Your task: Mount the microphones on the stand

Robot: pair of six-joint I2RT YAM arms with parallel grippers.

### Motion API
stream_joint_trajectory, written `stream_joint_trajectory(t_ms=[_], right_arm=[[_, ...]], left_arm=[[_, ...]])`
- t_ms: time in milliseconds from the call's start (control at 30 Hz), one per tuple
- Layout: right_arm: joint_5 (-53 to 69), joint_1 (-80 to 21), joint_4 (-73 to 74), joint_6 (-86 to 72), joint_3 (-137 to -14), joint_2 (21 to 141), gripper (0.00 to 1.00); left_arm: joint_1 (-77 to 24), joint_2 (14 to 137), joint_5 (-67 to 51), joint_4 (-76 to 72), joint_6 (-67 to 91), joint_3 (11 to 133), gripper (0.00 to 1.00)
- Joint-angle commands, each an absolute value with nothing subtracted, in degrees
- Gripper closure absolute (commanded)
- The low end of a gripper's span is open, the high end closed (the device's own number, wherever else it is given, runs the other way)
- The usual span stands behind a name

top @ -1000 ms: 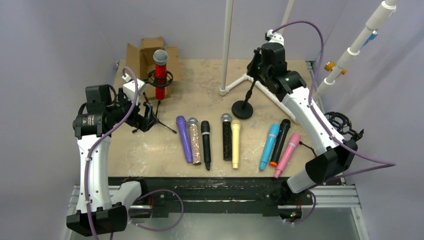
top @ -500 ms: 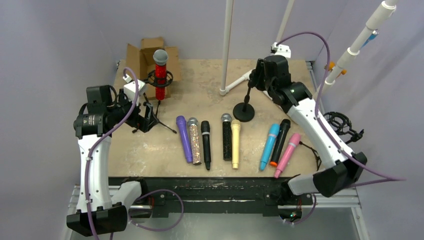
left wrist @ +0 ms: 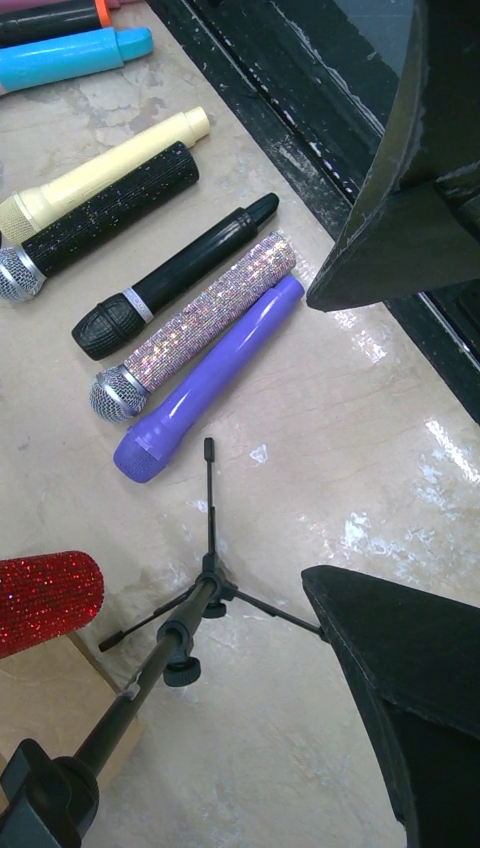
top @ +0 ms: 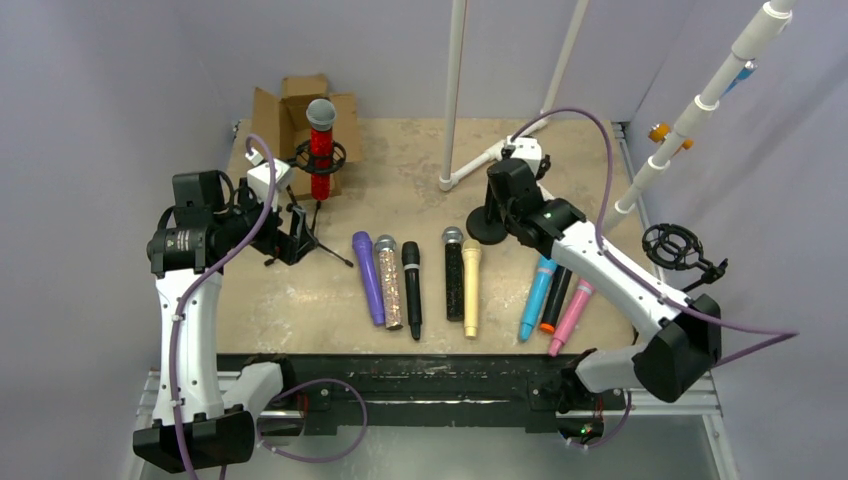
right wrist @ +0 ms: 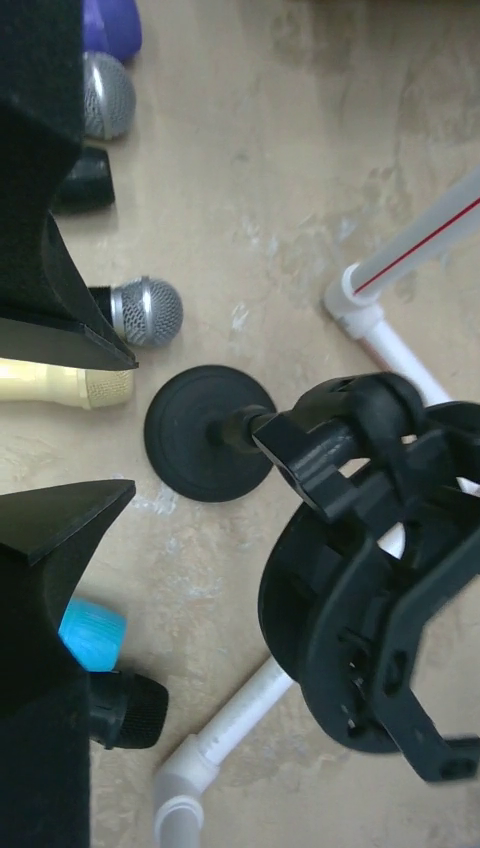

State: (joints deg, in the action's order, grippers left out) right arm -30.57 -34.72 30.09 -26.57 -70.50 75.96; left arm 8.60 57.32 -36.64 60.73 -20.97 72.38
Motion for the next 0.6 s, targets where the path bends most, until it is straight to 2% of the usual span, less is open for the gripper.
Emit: stream_joint_trajectory(t_ms=[0,400,500,567], right_arm=[[-35.1,-34.6,22.7,-26.8,-68.1,79.0,0.52],[-46.5,-34.6,-2.5,-14.3,-62.3,87.8,0.52],[-47.0,-34.6,-7.5,-11.4,-61.2,89.6,0.56],[-46.9,-34.6,-9.2,-10.6,-61.0,90.7,0.66]], left_arm=[[8.7,56.5,-37.8,60.0,-20.7,73.1,0.00],[8.6,55.7,-36.6,61.9,-22.9,73.5,0.00],[8.6,55.7,-36.3,62.2,-23.0,73.6,0.00],[8.6,55.7,-36.3,62.2,-23.0,73.8,0.00]])
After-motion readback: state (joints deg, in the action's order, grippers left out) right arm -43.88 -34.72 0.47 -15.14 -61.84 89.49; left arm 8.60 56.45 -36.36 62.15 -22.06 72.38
